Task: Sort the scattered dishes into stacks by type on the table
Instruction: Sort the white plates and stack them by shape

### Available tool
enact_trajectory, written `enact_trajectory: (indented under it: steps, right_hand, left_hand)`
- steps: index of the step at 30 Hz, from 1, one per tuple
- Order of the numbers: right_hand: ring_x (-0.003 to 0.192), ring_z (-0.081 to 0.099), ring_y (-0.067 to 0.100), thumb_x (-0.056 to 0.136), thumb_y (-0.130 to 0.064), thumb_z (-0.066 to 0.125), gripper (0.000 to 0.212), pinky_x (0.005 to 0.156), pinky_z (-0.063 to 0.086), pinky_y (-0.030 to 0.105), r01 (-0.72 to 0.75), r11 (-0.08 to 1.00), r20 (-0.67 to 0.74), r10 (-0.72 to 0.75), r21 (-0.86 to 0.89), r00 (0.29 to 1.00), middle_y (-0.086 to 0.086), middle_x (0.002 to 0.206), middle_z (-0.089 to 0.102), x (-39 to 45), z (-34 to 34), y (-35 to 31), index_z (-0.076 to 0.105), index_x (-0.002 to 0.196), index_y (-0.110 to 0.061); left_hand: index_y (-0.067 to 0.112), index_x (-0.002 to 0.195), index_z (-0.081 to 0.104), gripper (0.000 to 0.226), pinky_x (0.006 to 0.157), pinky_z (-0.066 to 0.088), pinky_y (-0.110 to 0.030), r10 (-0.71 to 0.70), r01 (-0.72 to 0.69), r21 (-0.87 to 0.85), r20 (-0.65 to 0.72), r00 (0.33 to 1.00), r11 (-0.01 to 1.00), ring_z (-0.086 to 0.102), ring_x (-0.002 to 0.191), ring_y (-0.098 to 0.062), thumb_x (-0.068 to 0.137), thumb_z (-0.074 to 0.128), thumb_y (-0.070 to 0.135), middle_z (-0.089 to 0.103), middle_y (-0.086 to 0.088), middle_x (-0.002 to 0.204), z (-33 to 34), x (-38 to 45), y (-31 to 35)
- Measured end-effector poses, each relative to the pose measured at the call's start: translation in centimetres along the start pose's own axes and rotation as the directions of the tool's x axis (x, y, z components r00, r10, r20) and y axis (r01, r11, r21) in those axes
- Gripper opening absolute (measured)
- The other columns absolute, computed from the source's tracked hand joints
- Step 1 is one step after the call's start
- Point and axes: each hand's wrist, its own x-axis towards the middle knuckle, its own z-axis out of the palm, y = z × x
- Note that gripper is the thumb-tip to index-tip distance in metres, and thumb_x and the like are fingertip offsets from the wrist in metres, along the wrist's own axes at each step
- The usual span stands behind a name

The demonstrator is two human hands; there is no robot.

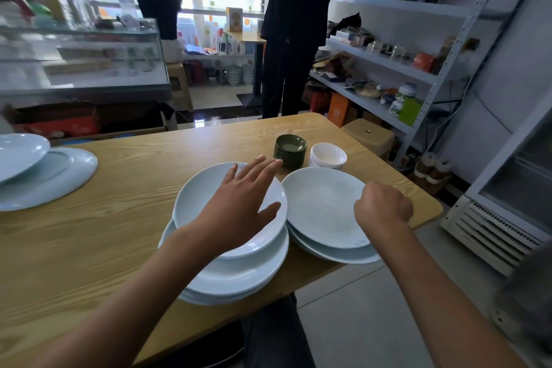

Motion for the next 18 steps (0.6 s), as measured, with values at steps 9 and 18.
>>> enact_trajectory:
  steps: [9, 18]
  right_hand:
    - [0.085, 0.067, 0.021, 0.095, -0.031, 0.055, 0.027, 0.062, 0.04, 0.023, 0.542, 0.792, -0.351, -0.44, 0.281, 0.826, 0.005, 0.099, 0.07, -3.9, -4.5, -11.5, 0.058, 0.116, -0.014]
    - [0.099, 0.06, 0.017, 0.093, -0.032, 0.058, 0.036, 0.082, 0.045, 0.022, 0.771, 0.549, -0.423, -0.645, 0.322, 0.636, 0.002, 0.117, 0.063, -8.9, -4.3, -23.7, 0.055, 0.126, -0.017]
  left_hand:
    - [0.028, 0.151, 0.021, 0.065, 0.119, 0.013, -0.049, -0.067, 0.082, 0.076, -0.176, 0.982, 0.994, 0.009, 0.147, -0.014, 0.094, 0.051, 0.041, 0.021, 0.005, 0.158, -2.6, -3.0, -4.6]
    - [0.025, 0.152, 0.012, 0.075, 0.118, 0.019, -0.046, -0.29, 0.312, 0.0, -0.366, 0.884, 0.95, 0.018, 0.145, -0.015, 0.092, 0.055, 0.033, 0.023, 0.002, 0.157, -5.2, -9.0, -12.0]
